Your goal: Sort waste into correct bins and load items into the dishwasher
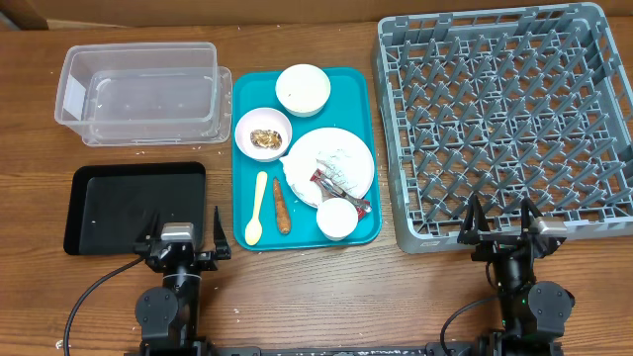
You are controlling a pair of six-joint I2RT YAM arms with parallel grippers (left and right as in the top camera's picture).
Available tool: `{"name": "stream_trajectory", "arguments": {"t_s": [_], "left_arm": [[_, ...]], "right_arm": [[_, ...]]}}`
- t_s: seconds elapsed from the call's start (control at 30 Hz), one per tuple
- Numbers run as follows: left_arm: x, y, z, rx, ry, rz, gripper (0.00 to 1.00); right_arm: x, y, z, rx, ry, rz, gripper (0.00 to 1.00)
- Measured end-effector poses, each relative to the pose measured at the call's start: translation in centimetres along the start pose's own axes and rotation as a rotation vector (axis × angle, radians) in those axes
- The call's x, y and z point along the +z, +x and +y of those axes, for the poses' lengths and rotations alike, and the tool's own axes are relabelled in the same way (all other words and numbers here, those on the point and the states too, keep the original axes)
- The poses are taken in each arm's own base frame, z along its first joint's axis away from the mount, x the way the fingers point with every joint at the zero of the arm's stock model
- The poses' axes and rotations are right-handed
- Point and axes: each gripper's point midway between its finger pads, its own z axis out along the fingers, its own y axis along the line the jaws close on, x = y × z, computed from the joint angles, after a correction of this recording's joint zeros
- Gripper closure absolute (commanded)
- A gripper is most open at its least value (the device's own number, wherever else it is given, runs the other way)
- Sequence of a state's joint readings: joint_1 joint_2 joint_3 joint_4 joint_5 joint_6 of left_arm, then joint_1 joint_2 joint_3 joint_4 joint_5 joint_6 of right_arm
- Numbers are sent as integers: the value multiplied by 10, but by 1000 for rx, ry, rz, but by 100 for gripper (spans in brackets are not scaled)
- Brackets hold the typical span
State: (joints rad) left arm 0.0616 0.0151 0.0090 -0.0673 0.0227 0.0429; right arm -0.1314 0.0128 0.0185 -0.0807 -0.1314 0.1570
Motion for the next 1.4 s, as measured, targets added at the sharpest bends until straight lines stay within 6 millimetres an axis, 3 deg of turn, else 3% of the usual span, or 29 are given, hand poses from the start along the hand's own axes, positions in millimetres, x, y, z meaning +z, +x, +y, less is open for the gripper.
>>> {"name": "stream_trajectory", "arguments": {"t_s": [0.13,0.23,0.37,0.5,0.67,0.77,0.87,1.0,1.1,1.27,1.4], "left_arm": [[0,-4,-10,1,57,-17,0],[-2,-11,-16,2,95,-28,0],[-5,-43,-23,5,142,-51,0],[-2,-87,-32,5,209,-47,0],[20,-123,-46,-14,311,71,0],[41,-129,-53,-44,352,228,0],[68,-139,-72,-55,423,385,0],[93,-138,-113,-23,515,586,0],[107,-129,-145,25,557,709,0],[124,-100,-183,85,599,818,0],[124,-70,-199,88,642,911,0]], "right_arm": [[-1,2,1,4,0,23,0],[-5,-19,8,-2,-16,-2,0],[-13,-56,19,-16,-27,-16,0],[-14,-82,26,-18,-24,35,0],[-6,-103,32,2,-8,172,0],[-1,-110,33,19,12,259,0],[7,-118,33,36,32,350,0],[18,-125,33,51,50,432,0],[26,-120,31,60,62,480,0],[28,-108,28,72,68,534,0],[28,-108,31,75,55,535,0]]}}
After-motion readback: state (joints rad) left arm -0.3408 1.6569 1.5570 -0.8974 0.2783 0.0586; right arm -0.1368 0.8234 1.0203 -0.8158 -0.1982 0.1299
